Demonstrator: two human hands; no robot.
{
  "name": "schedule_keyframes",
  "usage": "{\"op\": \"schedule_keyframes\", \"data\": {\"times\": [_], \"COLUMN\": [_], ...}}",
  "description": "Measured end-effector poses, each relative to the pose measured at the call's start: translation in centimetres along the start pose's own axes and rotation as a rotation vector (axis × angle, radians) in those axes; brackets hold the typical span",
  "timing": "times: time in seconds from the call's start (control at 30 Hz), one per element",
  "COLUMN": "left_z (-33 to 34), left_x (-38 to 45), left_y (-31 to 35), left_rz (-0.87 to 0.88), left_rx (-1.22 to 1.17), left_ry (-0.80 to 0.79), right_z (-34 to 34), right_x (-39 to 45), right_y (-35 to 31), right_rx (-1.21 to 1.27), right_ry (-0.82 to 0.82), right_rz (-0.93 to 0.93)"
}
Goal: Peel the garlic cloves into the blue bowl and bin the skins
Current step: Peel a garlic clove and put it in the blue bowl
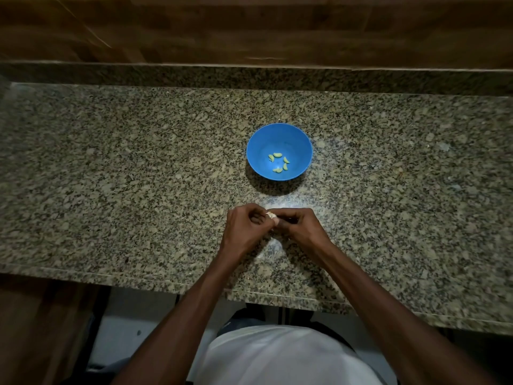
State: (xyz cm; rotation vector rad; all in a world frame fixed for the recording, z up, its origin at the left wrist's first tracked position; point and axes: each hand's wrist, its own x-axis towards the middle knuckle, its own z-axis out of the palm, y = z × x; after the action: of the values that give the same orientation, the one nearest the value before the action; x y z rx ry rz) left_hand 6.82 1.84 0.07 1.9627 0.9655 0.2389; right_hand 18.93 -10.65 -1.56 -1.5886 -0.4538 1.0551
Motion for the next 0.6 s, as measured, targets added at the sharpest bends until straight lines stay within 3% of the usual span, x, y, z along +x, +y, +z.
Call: {"op": "schedule_keyframes", "data": {"times": [0.1,0.3,0.5,0.6], "left_z": [0.5,-1.1,-1.5,-1.3], "left_x": [-0.1,-0.3,-0.7,-0.8], "left_y": [0.0,-0.7,-1.5,-1.2], "left_rz": [-0.051,-0.157,0.17,0.247], "left_rx": [-0.041,-0.312,-0.111,-0.097], "left_ry": [0.011,-0.133,-0.129,-0.096], "right_z": [-0.1,-0.7,-0.3,-0.1], "right_x": [-0.2,-0.6,-0.5,-0.3], "right_y": [-0.1,-0.2,-0.9,-1.1], "right_rx": [0.081,0.208,0.261,0.213], "right_ry": [0.016,-0.045,-0.049,-0.083], "right_rz": [0.036,0.145,0.211,0.241]}}
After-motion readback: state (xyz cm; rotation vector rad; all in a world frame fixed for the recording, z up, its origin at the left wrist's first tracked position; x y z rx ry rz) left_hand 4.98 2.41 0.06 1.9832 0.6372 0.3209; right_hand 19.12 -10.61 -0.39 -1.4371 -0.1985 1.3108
